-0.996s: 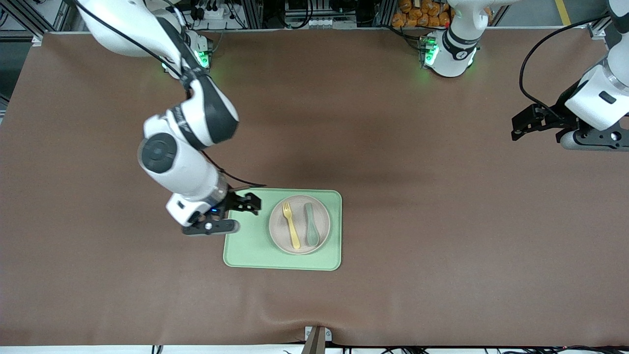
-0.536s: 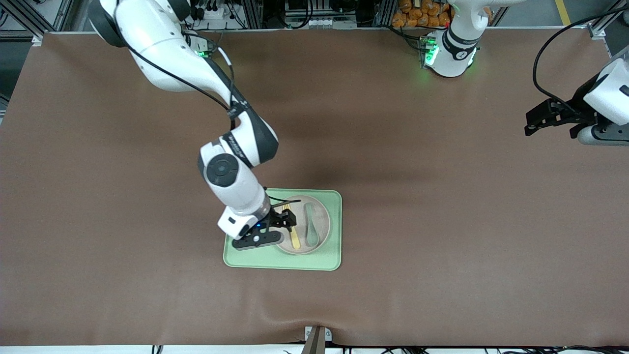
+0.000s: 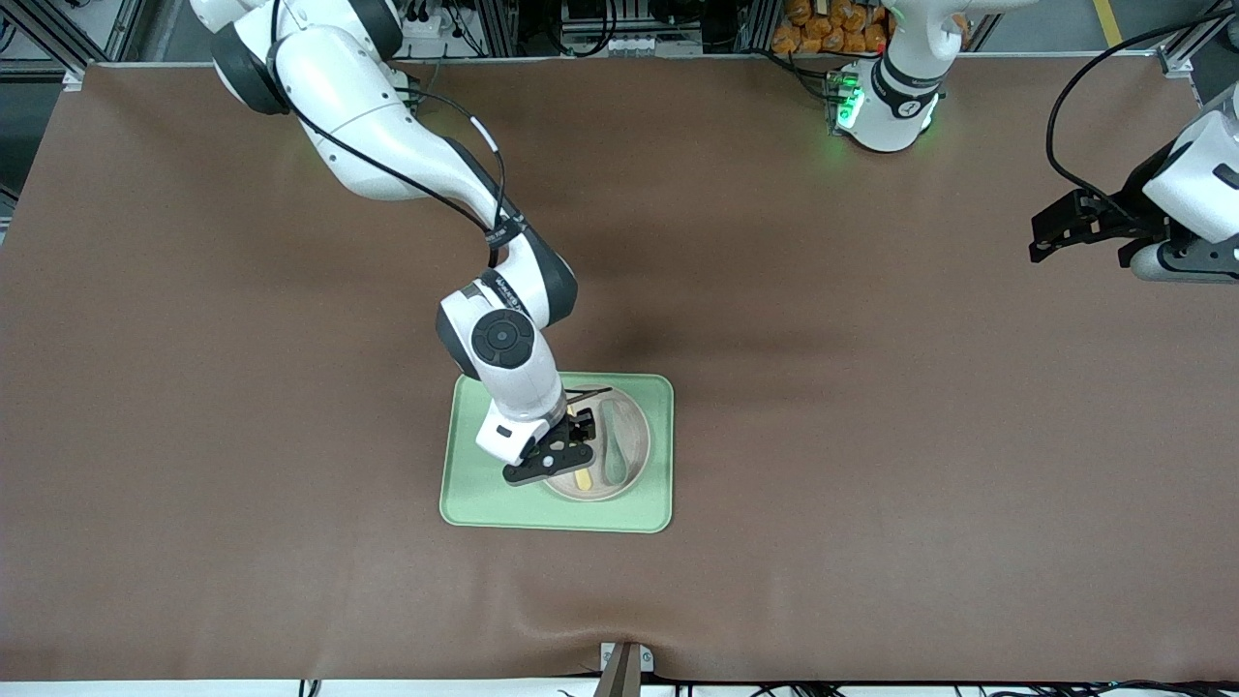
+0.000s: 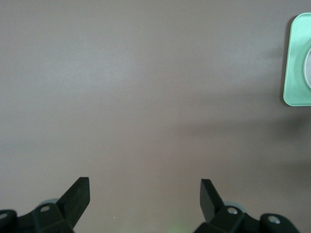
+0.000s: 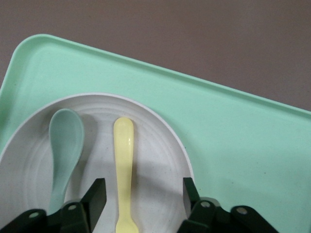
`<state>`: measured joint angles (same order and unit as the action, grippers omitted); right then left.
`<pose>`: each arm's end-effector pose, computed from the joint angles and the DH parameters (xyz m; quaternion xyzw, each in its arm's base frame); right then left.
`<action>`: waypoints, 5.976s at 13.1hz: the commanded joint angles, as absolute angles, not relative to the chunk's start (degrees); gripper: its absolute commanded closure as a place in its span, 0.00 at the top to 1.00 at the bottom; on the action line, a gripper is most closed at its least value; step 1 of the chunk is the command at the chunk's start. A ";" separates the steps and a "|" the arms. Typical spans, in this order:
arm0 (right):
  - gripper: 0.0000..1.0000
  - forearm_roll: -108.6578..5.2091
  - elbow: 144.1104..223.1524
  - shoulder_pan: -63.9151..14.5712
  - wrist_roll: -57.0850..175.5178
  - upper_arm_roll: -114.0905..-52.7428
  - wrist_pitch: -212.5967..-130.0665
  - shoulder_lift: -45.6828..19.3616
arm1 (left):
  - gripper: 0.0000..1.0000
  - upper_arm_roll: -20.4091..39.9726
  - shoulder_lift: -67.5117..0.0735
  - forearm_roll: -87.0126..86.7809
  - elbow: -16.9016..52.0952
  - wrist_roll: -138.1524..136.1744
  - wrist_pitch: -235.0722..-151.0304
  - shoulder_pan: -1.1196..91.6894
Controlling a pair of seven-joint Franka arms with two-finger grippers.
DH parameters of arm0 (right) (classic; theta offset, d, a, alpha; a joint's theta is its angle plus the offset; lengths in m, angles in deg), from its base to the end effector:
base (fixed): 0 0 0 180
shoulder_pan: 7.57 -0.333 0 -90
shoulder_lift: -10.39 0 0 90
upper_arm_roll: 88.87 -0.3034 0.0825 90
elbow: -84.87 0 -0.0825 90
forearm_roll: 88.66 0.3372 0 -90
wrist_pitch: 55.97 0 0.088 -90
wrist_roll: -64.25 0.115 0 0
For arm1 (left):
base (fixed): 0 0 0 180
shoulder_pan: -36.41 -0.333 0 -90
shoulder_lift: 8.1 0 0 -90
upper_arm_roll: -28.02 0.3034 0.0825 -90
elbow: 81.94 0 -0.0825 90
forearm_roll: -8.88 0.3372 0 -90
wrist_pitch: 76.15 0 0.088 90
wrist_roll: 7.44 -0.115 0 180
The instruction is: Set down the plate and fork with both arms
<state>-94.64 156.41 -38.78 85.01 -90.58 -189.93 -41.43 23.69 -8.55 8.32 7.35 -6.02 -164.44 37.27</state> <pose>0.6125 0.3865 0.2425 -0.9866 -0.1311 -0.0960 0.0154 0.5046 -0.0468 0.6026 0.9994 -0.0330 -0.0129 0.0044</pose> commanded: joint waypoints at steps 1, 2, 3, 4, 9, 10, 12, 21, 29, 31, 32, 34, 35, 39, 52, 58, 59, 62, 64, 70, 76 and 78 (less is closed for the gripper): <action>0.68 -95.42 155.80 -40.00 85.87 -90.01 -189.39 -41.99 | 1.00 23.98 -7.75 8.96 7.62 -5.59 -163.52 37.47; 0.62 -95.51 155.80 -40.27 85.87 -90.01 -189.48 -42.34 | 1.00 23.98 -7.75 8.96 7.62 -5.59 -163.52 37.47; 0.60 -95.51 155.80 -40.27 85.87 -90.01 -189.48 -42.60 | 1.00 23.89 -7.75 8.96 7.71 -5.59 -163.52 37.47; 0.57 -95.77 155.80 -40.36 85.87 -90.01 -189.48 -42.78 | 1.00 23.89 -7.75 8.88 7.62 -5.51 -163.52 37.55; 0.55 -96.04 155.80 -40.80 86.22 -90.01 -189.57 -44.10 | 1.00 23.89 -7.83 8.79 7.62 -5.59 -163.52 37.47; 0.55 -95.87 155.80 -40.80 86.31 -90.01 -189.57 -44.19 | 1.00 23.89 -7.75 8.79 7.62 -5.51 -163.52 37.47; 0.54 -95.87 155.80 -40.97 86.31 -90.01 -189.57 -44.36 | 1.00 23.89 -7.83 8.79 7.62 -5.51 -163.52 37.55; 0.07 -95.95 155.36 -41.15 88.24 -90.10 -189.13 -44.63 | 1.00 23.89 -7.83 8.79 7.71 -5.59 -163.52 37.47; 0.00 -90.26 152.28 -38.61 89.21 -90.36 -182.36 -41.56 | 1.00 23.98 -7.66 8.79 7.71 -6.12 -163.08 37.38; 0.00 -86.48 152.81 -35.89 89.21 -90.36 -181.93 -40.77 | 1.00 23.98 -7.66 8.79 7.71 -5.86 -163.08 37.38; 0.00 -85.50 153.33 -34.57 89.21 -90.36 -180.70 -40.41 | 1.00 24.06 -7.66 8.79 7.71 -5.77 -163.08 37.38; 0.00 -85.49 156.22 -32.80 89.03 -90.27 -179.90 -39.71 | 1.00 23.98 -7.66 8.79 7.80 -5.68 -162.99 37.38; 0.00 -85.67 158.15 -32.54 88.77 -90.19 -180.34 -39.45 | 1.00 23.98 -7.66 8.79 7.80 -5.68 -162.99 37.38; 0.00 -85.93 162.12 -30.86 84.38 -90.01 -181.74 -38.56 | 1.00 24.06 -7.75 8.79 7.80 -5.68 -162.99 37.38; 1.00 -85.49 160.99 -23.40 84.73 -89.92 -173.33 -26.63 | 1.00 23.98 -7.83 8.88 7.62 -6.56 -162.99 37.47; 1.00 -86.46 161.77 -15.41 78.84 -89.92 -156.98 -13.98 | 1.00 23.98 -7.66 8.88 7.62 -6.56 -162.99 37.38; 1.00 -86.37 162.21 -13.83 78.58 -90.01 -154.52 -12.04 | 1.00 23.98 -7.66 8.88 7.53 -6.56 -162.99 37.38; 1.00 -85.85 165.45 -10.22 78.40 -90.01 -151.95 -5.72 | 1.00 23.98 -7.75 8.88 7.62 -6.47 -162.99 37.38; 1.00 -85.85 169.67 -9.86 78.40 -90.01 -152.39 -0.45 | 1.00 23.98 -7.75 8.88 7.53 -6.47 -162.99 37.38; 1.00 -86.55 178.47 -9.33 77.79 -89.75 -150.73 11.61 | 1.00 23.98 -7.75 8.88 7.27 -6.47 -162.99 37.46; 1.00 -86.03 173.84 -5.20 69.79 -89.39 -147.91 9.44 | 1.00 23.98 -7.75 8.79 7.27 -6.47 -163.16 37.46; 1.00 -86.11 172.41 -5.64 70.31 -89.48 -146.42 8.72 | 1.00 23.98 -7.75 8.79 7.27 -6.47 -163.16 37.38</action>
